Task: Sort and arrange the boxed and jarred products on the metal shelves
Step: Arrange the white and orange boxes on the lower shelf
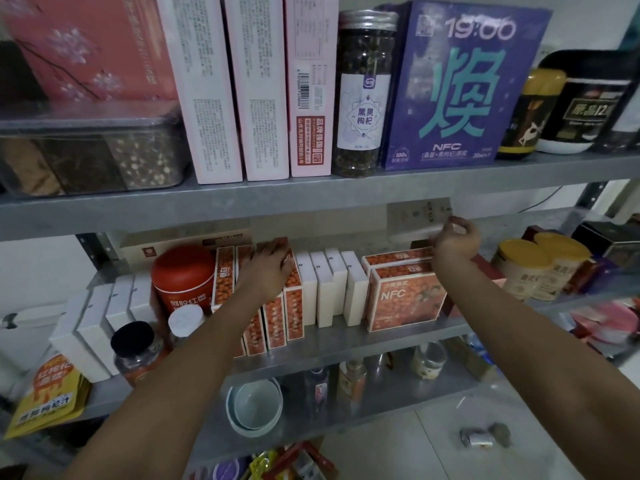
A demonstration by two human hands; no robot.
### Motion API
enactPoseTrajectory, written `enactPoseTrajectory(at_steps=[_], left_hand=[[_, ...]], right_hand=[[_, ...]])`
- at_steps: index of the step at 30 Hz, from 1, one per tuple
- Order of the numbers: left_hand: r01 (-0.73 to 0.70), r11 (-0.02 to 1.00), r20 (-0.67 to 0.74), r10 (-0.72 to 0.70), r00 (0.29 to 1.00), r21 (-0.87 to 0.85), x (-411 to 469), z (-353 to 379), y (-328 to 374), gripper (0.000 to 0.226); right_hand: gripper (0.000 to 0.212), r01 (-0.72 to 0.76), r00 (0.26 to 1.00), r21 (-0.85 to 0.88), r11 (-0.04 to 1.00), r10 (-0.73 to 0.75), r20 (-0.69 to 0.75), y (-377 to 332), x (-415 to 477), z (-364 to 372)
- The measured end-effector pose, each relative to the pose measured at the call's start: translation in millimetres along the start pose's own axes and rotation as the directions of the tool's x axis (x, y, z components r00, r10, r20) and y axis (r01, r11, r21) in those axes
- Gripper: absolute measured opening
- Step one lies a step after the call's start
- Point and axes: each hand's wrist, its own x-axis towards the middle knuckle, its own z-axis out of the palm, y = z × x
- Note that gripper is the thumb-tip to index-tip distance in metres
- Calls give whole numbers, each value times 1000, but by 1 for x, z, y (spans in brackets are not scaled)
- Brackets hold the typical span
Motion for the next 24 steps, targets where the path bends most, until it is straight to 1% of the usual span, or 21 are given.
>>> enactPoseTrajectory(at_steps=[2,5,7,9,10,11,12,13,14,15,16,17,18,19,20,22,24], left_hand=[[-26,999,-68,24,997,-33,-2,-4,3,44],[-104,993,-221,90,971,-53,-8,-9,9,35],[-156,983,-317,118,941,-99,-16,-13,16,33],[-239,959,-410,158,898,-153,-29,-13,29,30],[-277,944,-435,176,883,-181,-36,-12,37,29],[-298,925,-429,175,886,-237,-45,-11,47,30],[-290,896,-389,148,909,-337,-54,-10,59,32],[-249,845,-309,105,945,-473,-62,-9,71,36],[-179,762,-191,73,979,-623,-71,-10,83,40],[-87,647,-48,78,996,-758,-78,-11,95,46],[17,520,91,117,989,-854,-86,-11,107,51],[121,416,203,158,966,-901,-93,-11,116,54],[215,331,286,185,940,-919,-99,-9,124,56],[287,258,340,191,921,-922,-105,-8,129,55],[334,192,367,177,913,-923,-110,-5,132,51],[369,107,380,111,918,-923,-117,2,135,32],[400,37,401,57,914,-916,-123,8,136,25]], right_hand=[[27,-41,999,62,997,41,9,-3,-2,-9],[32,-90,992,110,990,80,95,-7,-7,-27],[29,-111,985,123,986,93,144,-11,-16,-39],[24,-132,978,132,982,108,179,-15,-29,-51],[24,-137,971,137,981,105,215,-17,-37,-57],[24,-126,960,126,984,89,267,-19,-45,-64],[24,-103,944,96,990,67,325,-20,-52,-72],[24,-72,924,55,996,46,380,-21,-59,-80],[24,-38,902,15,999,28,431,-20,-64,-86],[23,-3,880,-20,1000,12,475,-19,-69,-92],[22,31,859,-51,998,-1,511,-17,-73,-97],[22,60,843,-76,995,-10,537,-14,-76,-101],[22,82,832,-94,992,-16,555,-11,-80,-104],[22,98,823,-103,990,-23,568,-9,-82,-107],[22,114,813,-106,988,-32,581,-7,-84,-109],[20,143,783,-103,984,-49,620,-3,-86,-116],[16,127,717,-106,986,-17,697,0,-85,-122]])
